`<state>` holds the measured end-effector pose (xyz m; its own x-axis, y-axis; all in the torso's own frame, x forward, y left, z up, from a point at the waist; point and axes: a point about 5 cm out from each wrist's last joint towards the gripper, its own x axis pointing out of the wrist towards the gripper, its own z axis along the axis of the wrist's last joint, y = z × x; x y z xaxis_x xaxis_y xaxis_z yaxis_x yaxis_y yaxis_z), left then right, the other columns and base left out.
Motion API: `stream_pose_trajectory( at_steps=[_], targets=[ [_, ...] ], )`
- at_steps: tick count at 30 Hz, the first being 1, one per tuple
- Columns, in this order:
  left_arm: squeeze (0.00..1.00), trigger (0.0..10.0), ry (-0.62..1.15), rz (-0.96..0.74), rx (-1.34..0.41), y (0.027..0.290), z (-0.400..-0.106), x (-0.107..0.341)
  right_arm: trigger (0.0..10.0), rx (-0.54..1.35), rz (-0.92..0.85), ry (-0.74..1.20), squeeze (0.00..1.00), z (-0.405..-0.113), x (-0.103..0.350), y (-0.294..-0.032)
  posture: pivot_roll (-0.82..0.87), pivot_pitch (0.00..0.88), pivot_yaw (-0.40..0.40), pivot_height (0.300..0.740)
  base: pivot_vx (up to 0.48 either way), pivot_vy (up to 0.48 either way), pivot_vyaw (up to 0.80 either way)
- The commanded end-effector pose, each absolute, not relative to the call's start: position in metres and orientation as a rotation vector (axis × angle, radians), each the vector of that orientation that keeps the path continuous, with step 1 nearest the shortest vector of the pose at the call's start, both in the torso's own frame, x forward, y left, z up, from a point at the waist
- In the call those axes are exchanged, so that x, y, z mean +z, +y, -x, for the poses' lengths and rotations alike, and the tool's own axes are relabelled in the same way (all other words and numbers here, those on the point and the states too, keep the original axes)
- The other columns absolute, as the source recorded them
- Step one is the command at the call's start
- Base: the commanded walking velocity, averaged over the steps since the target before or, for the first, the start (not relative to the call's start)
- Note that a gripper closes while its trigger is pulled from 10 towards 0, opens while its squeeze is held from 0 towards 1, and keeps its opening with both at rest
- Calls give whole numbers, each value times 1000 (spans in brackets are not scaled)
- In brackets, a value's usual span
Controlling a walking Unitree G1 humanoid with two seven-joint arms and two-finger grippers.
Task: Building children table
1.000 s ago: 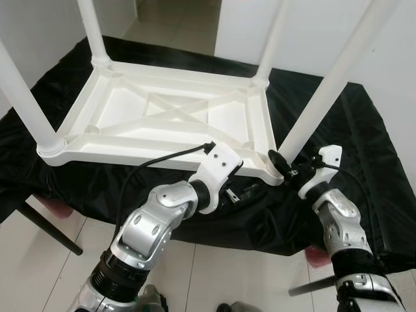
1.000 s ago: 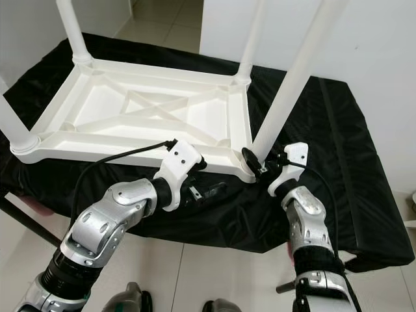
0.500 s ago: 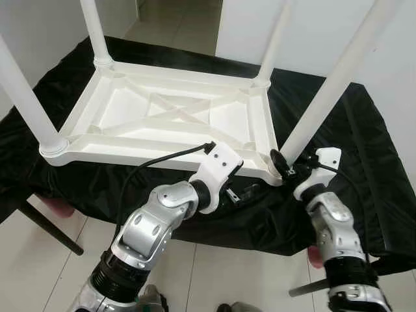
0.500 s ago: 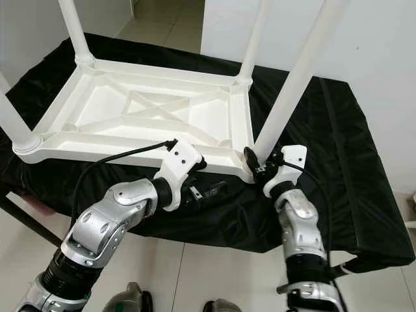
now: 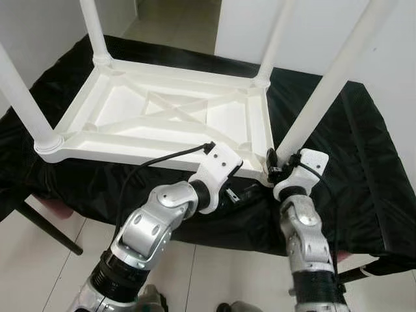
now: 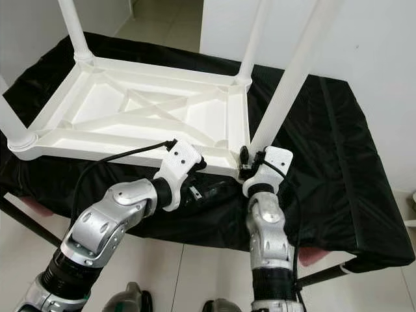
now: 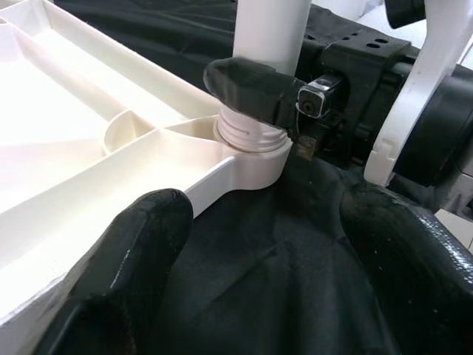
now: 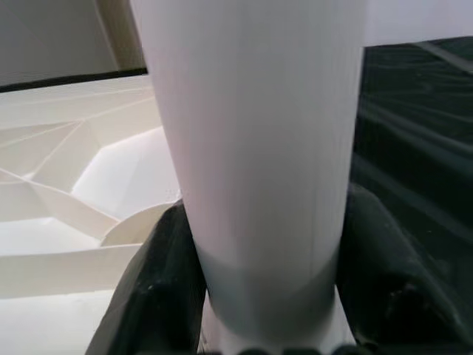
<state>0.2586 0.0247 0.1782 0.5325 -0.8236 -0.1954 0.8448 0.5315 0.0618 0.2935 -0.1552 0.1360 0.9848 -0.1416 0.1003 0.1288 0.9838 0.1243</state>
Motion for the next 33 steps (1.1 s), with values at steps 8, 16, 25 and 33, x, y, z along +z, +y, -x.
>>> stream_pose_trajectory(
  at_steps=[8,16,25,33],
  targets=[
    [0,10000,136,-165,-1023,18,-257,179,10000,-222,-122,-110,592,-290,142,-166,74,22,-65,740,0,0,0],
    [0,10000,137,-160,-1021,16,-257,178,10000,-183,-101,-132,1000,-296,147,-179,77,22,-79,740,0,0,0],
    [0,10000,137,-150,-1011,16,-256,177,10000,152,-99,-114,0,-313,153,-184,77,37,-86,740,0,0,0],
    [0,10000,135,-149,-1000,17,-257,178,10000,342,-56,-101,0,-317,150,-183,81,39,-87,740,0,0,0]
  ],
)
